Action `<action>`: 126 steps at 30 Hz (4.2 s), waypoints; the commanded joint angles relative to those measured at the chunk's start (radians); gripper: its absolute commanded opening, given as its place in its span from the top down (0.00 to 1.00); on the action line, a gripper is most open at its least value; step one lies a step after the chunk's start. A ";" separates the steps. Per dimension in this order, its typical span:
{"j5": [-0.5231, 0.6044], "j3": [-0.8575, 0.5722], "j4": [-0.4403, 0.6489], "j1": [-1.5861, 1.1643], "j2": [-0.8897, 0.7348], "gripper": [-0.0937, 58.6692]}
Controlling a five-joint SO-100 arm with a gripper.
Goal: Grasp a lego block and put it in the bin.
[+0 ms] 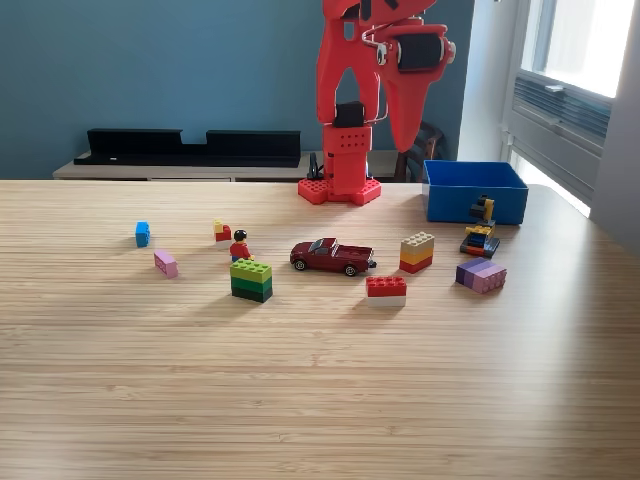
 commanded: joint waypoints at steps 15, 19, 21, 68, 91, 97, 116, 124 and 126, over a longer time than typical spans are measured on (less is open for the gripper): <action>-0.230 0.190 -0.215 -0.080 0.003 0.52; -0.245 0.167 -0.235 -0.129 0.000 0.50; -0.250 0.170 -0.262 -0.160 -0.002 0.51; -0.201 -0.104 -0.383 -0.192 -0.572 1.00; -0.158 0.115 -0.314 -0.235 0.043 1.00; -0.158 0.311 -0.313 -0.413 0.192 1.00; -0.051 0.425 -0.161 -0.982 0.233 1.00; -0.020 0.506 -0.115 -1.180 0.232 1.00; -0.034 0.508 -0.100 -1.189 0.232 1.00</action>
